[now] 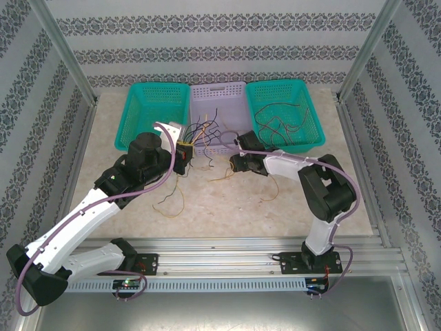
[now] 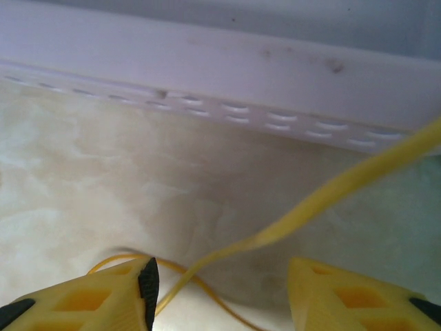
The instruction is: Untangle the cables
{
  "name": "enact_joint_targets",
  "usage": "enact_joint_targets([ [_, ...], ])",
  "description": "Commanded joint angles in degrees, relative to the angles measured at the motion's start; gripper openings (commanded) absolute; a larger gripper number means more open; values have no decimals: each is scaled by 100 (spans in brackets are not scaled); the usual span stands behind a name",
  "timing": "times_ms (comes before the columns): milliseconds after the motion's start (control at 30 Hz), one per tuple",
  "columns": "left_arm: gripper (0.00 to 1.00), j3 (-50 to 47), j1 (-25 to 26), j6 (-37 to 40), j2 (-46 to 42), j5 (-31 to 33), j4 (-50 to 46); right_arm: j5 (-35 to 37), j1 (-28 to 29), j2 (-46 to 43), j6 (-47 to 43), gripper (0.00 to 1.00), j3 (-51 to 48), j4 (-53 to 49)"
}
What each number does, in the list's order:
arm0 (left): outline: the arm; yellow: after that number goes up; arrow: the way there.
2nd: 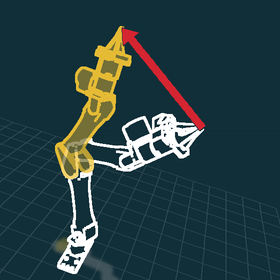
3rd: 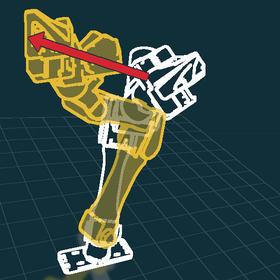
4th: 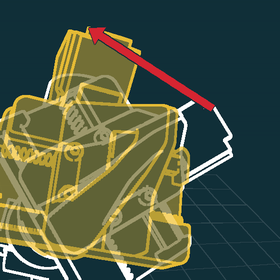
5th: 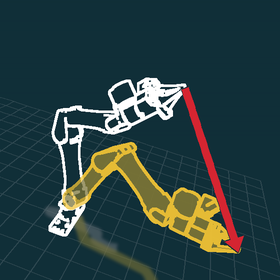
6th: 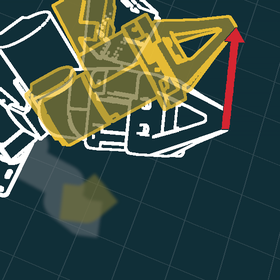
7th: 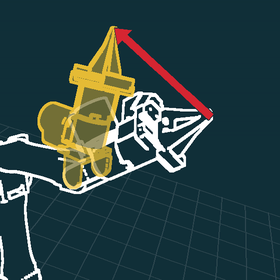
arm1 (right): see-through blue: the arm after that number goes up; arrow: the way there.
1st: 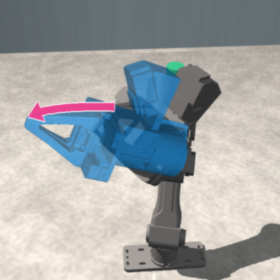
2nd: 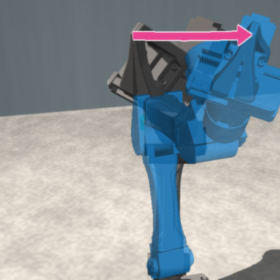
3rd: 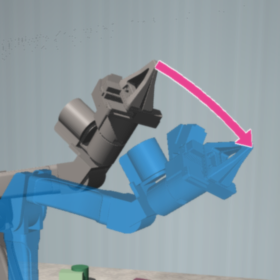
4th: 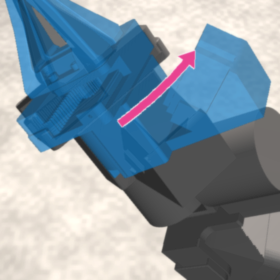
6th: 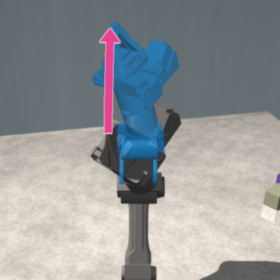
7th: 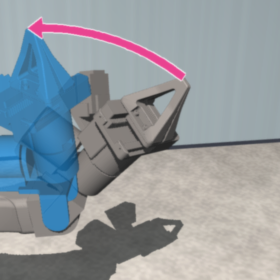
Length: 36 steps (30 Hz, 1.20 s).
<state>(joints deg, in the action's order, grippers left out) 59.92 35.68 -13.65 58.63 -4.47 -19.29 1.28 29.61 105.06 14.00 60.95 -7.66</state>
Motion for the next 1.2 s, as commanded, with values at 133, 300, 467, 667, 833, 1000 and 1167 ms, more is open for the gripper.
enact_joint_targets([
  [133,0,151,63,134,-60,60,-49,18,-84,501,166,42,572,418],
  [300,0,148,63,143,-56,51,-49,-16,-157,380,348,15,502,556],
  [467,0,155,62,143,-69,34,-49,8,-76,-275,386,0,199,511],
  [667,0,169,62,117,-20,-56,-40,-31,27,-1206,385,0,394,20],
  [833,0,169,67,99,13,-107,-40,-118,-76,-905,173,0,1565,-624],
  [1000,0,165,79,99,9,-124,-40,-620,-352,-117,334,0,2912,-997],
  [1167,0,164,97,108,35,-148,-40,-971,-482,965,514,0,4355,-1554],
])
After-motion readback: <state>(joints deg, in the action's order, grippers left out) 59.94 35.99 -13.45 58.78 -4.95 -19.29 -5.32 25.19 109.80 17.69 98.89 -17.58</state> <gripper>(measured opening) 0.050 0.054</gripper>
